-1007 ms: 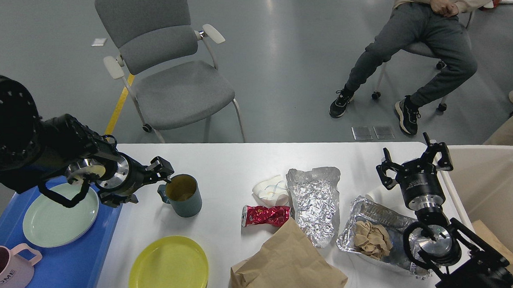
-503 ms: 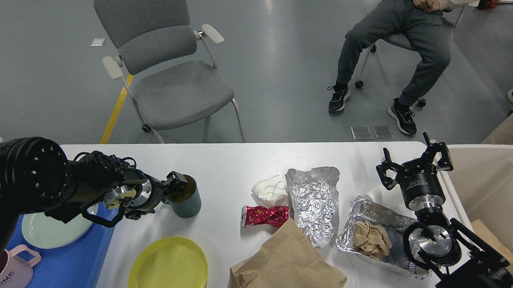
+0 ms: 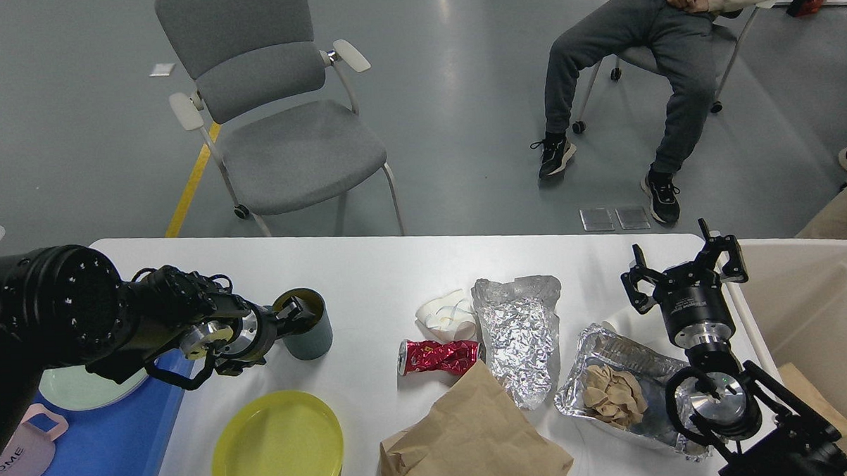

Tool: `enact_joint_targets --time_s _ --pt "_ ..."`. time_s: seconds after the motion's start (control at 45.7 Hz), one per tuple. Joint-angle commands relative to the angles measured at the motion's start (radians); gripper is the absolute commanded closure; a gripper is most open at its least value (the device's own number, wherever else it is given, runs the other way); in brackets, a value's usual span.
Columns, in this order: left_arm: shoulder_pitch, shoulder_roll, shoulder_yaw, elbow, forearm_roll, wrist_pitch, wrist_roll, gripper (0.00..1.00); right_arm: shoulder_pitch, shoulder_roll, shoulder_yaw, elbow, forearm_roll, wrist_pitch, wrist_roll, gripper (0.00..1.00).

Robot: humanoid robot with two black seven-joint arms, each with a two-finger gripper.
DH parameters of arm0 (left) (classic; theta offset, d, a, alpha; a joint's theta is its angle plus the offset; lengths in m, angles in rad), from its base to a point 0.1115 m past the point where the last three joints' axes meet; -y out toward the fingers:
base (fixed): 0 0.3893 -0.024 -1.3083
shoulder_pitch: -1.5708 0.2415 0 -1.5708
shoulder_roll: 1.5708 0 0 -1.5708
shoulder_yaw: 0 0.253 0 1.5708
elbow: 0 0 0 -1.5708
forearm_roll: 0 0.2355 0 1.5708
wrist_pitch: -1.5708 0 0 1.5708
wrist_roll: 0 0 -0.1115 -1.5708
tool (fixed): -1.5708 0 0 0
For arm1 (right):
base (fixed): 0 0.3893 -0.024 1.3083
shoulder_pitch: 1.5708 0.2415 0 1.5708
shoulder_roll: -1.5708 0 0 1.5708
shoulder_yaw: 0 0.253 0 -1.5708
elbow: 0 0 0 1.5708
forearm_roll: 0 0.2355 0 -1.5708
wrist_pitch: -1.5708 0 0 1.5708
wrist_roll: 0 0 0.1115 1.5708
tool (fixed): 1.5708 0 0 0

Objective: Tidy desktop
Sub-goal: 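Move the left gripper to the dark green mug and grasp it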

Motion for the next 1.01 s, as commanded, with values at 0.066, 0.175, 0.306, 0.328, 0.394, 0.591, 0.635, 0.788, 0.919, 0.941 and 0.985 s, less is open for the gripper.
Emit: enact_joint_targets --time_s 0.066,0.175,0.306,0.328,0.394,0.591,0.635,0.788,0.919,0.941,0.985 --pt "0.002 -0.002 -0.001 -0.002 -0.004 0.002 0.001 0.49 0.000 0.000 -0.001 0.000 0.000 0.000 0.000 0.00" --pt "-0.001 0.000 -0.001 -0.003 -0.005 -0.003 0.001 0.72 0.000 0.000 -0.001 0.000 0.000 0.000 0.000 0.00" --pt "-0.004 0.000 -0.002 -0.005 -0.007 -0.006 0.001 0.84 0.000 0.000 0.001 0.000 0.000 0.000 0.000 0.00" --pt "-0.004 0.000 -0.002 -0.005 -0.007 -0.007 0.001 0.86 0.000 0.000 0.001 0.000 0.000 0.000 0.000 0.00" --pt "-0.002 0.000 -0.002 -0.006 -0.007 -0.007 0.001 0.95 0.000 0.000 0.001 0.000 0.000 0.000 0.001 0.00" --pt "-0.010 0.000 -0.004 -0.011 -0.007 -0.009 0.001 1.00 0.000 0.000 -0.001 0.000 0.000 0.000 0.000 0.00" --pt "-0.013 0.000 -0.004 -0.011 -0.005 -0.009 0.001 1.00 0.000 0.000 -0.001 0.000 0.000 0.000 0.000 0.00" --pt "-0.050 0.007 -0.001 -0.046 -0.005 -0.021 0.002 1.00 0.000 0.000 0.001 0.000 0.000 0.000 0.000 0.00" --pt "-0.181 0.018 0.028 -0.181 -0.001 -0.046 0.004 1.00 0.000 0.000 -0.001 0.000 0.000 0.000 0.000 0.00" --pt "-0.208 0.020 0.042 -0.209 0.002 -0.053 0.008 1.00 0.000 0.000 0.001 0.000 0.000 0.000 0.000 0.00" --pt "-0.272 0.023 0.077 -0.261 0.007 -0.081 0.019 1.00 0.000 0.000 0.001 0.000 0.000 0.000 0.000 0.00"
